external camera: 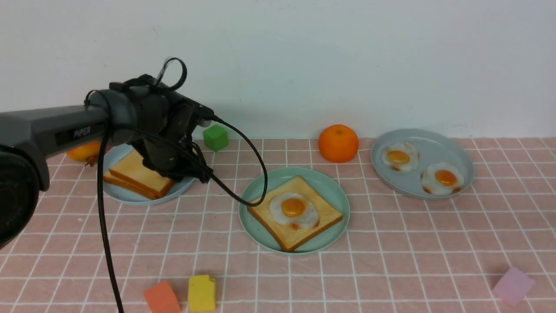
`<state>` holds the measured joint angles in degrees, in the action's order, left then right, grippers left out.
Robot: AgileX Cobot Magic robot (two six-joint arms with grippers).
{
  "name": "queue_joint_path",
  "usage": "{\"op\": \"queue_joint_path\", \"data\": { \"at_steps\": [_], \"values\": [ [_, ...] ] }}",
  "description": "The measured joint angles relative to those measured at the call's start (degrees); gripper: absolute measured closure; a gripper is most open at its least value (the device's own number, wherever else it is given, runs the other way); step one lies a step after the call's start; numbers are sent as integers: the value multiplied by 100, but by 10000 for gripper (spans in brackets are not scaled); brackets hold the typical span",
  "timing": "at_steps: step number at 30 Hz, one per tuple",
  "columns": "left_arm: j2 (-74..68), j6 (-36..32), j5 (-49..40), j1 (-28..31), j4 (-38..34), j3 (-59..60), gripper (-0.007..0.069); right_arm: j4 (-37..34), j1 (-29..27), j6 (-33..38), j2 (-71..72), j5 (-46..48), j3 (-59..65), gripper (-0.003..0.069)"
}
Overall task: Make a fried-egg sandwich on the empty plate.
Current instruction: Use the left arm to grab a slice of bread, then use the left arm to place a slice of bread on the fried egg in the middle
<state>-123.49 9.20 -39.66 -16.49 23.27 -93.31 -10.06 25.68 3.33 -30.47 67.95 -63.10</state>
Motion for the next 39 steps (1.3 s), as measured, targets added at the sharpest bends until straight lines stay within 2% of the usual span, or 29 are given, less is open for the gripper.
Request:
{"op": "queue_joint_path", "data": {
  "at_steps": [3, 5, 13, 21, 28, 29, 32, 36, 39],
  "values": [
    [0, 0, -5, 0, -5, -19, 594, 0, 0, 0, 0, 0, 0, 652],
    [0, 0, -16, 0, -5, -19, 622, 0, 0, 0, 0, 0, 0, 652],
    [266, 0, -248, 0, -27, -98, 622, 0, 0, 0, 0, 0, 0, 649],
    [1312, -13, -514, -122, -271, -216, 622, 60, 0, -5, 0, 43, 0, 648],
    [1446, -659, -917, -1219, -1020, -221, 622, 237, 0, -5, 0, 336, 0, 648],
    [1345, -920, -912, -1649, -1159, -221, 622, 260, 0, -5, 0, 424, 0, 648],
    [1114, -1320, -858, -2194, -1265, -221, 622, 348, 0, -5, 0, 484, 0, 649],
    [842, -1425, -679, -2537, -1170, -221, 622, 454, 0, -5, 0, 484, 0, 654],
    [722, -1425, -561, -2577, -1101, -221, 622, 492, 0, -5, 0, 484, 0, 654]
  ]
}}
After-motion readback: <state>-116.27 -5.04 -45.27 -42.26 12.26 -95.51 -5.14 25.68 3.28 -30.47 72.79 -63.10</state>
